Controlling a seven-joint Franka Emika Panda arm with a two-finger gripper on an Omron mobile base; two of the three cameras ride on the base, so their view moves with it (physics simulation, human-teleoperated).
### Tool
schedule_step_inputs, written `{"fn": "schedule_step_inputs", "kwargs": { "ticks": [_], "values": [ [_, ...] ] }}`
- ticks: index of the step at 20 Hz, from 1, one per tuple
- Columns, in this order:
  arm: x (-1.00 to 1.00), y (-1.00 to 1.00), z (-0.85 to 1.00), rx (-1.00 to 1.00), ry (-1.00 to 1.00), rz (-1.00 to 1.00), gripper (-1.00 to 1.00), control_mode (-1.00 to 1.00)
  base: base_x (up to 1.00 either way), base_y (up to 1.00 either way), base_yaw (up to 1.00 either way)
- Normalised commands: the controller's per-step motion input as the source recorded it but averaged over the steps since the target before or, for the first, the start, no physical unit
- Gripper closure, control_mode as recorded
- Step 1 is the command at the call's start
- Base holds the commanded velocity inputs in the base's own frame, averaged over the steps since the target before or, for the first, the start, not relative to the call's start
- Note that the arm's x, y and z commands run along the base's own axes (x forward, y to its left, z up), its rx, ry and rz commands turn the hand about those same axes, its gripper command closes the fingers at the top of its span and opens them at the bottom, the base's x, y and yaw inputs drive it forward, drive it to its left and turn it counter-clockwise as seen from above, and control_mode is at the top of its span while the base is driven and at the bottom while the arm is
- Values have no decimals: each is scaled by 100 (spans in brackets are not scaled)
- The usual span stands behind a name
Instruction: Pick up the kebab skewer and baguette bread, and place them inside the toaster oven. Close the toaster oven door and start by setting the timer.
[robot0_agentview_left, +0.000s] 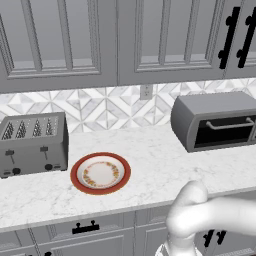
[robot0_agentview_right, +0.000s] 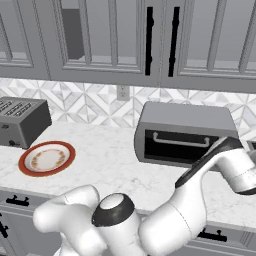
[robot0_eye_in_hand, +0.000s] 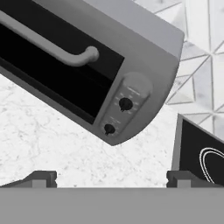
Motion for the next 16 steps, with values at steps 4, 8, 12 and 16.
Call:
{"fn": "schedule_step_inputs", "kwargs": {
  "ticks": [4, 8, 12, 16],
  "values": [
    [0, 0, -31, 0, -24, 0, -100, -100, 0, 0, 0],
    [19, 10, -12, 0, -13, 0, -100, -100, 0, 0, 0],
    [19, 5, -10, 0, -14, 0, -100, -100, 0, 0, 0],
    [12, 1, -9, 0, -13, 0, -100, -100, 0, 0, 0]
  ]
}}
